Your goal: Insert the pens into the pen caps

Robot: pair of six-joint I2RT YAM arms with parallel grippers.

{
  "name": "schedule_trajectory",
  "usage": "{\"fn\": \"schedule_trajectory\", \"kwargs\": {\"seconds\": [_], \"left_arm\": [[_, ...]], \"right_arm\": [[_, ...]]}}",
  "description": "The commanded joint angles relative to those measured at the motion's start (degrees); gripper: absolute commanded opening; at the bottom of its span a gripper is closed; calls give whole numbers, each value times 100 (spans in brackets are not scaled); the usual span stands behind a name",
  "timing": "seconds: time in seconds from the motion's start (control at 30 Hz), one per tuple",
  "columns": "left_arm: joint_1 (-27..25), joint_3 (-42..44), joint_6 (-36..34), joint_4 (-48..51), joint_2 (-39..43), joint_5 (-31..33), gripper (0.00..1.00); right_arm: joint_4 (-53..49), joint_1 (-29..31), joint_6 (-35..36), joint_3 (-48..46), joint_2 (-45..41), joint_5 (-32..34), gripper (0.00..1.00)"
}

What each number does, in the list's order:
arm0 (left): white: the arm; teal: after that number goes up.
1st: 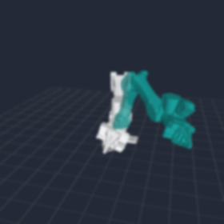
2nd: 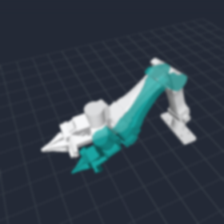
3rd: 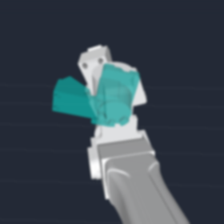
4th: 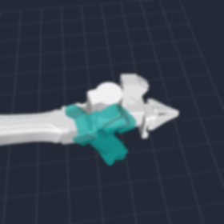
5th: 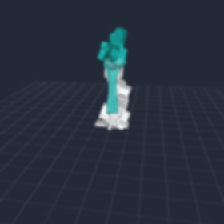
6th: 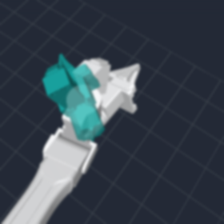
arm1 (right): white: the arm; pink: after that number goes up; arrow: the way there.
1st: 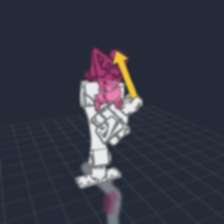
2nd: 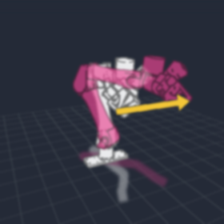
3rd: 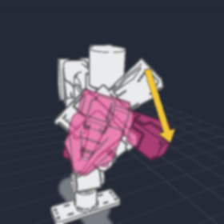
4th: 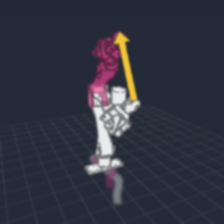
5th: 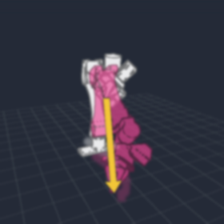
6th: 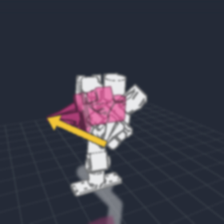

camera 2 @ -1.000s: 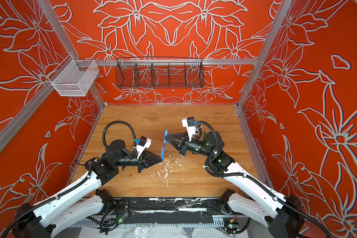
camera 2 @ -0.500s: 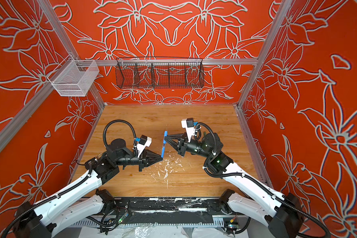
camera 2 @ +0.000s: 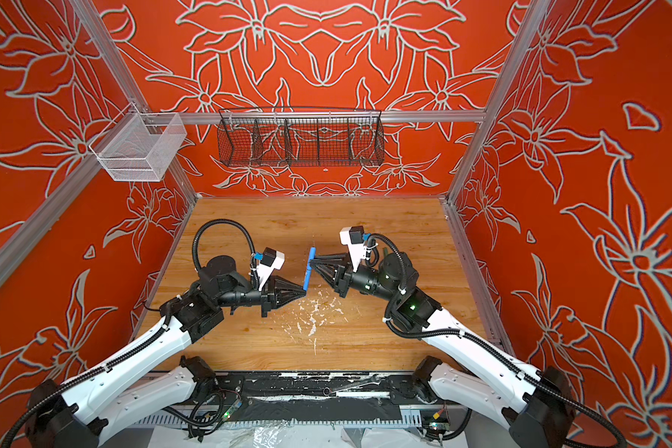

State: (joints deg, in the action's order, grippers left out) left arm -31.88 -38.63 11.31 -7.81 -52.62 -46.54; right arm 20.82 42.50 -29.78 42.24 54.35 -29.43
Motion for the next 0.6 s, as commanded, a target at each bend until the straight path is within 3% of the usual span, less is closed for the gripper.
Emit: {"fn": "schedule_trajectory", "kwargs": {"seconds": [0.0, 0.27, 0.57], "left_arm": [[59, -248, -146, -251, -7, -30, 0], [68, -346, -293, 95, -72, 66, 0], [68, -259, -279, 177, -34, -34, 0]], "right_arm": [[-682, 53, 286, 26, -119, 158, 30], [-1781, 41, 610, 297, -646, 524, 53], [-1803, 46, 693, 905, -104, -133, 56]]}}
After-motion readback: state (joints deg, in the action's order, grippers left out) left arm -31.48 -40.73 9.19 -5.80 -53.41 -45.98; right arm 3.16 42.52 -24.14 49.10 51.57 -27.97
